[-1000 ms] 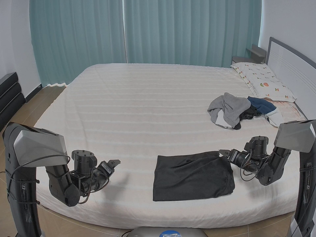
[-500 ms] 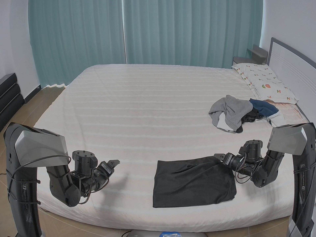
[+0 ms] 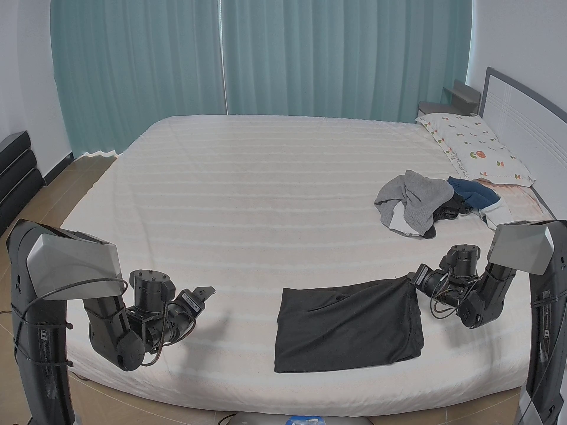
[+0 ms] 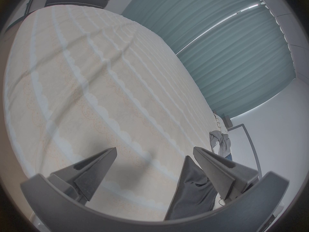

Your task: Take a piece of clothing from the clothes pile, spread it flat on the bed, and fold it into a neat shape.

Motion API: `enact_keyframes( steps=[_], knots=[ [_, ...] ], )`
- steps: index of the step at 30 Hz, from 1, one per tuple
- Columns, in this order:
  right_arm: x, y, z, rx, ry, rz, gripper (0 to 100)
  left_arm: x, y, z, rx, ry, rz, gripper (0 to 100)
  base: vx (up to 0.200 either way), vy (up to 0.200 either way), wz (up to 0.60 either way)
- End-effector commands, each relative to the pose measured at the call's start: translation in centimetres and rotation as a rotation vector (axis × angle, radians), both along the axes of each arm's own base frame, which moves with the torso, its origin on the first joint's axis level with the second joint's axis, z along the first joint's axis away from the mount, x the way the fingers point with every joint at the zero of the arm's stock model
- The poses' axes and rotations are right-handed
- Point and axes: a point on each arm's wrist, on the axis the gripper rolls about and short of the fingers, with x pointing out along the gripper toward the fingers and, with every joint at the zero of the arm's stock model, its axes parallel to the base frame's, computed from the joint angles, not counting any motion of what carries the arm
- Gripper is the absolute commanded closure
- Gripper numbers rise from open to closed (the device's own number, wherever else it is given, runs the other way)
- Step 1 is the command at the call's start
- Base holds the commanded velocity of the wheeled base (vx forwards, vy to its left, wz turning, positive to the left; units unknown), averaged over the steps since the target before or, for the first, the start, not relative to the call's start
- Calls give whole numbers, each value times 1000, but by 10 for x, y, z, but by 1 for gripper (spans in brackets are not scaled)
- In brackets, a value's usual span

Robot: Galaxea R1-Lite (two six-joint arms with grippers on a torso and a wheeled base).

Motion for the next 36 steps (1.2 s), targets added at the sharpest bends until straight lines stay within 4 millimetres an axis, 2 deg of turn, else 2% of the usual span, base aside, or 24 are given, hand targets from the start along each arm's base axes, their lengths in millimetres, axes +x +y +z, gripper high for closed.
enact_keyframes(
  steps=[1, 13, 23, 24, 33, 34, 36],
  knots=[
    [5, -2, 2, 24, -12, -18, 100, 0, 0, 0, 0, 0, 1, 0, 0, 0, 0],
    [12, -19, -6, 27, -2, -63, 100, 0, 0, 0, 1, 0, 2, 0, 0, 0, 0],
    [11, -18, -12, 36, 14, -51, 100, 0, 0, 0, 1, 0, 2, 0, 0, 0, 0],
    [10, -17, -9, 43, 11, -41, 0, 0, 0, 0, 1, 0, 2, 0, 0, 0, 0],
    [-23, -22, 14, 115, 52, 76, 0, 0, 0, 0, 0, 0, 3, 0, 0, 0, 0],
    [-33, -24, 16, 117, 73, 112, 0, 0, 0, 0, 0, 0, 4, 0, -200, 0, 0],
    [-38, -25, 17, 119, 84, 132, 0, 0, 0, 0, 0, -1, 4, 0, -200, 0, 0]
  ],
)
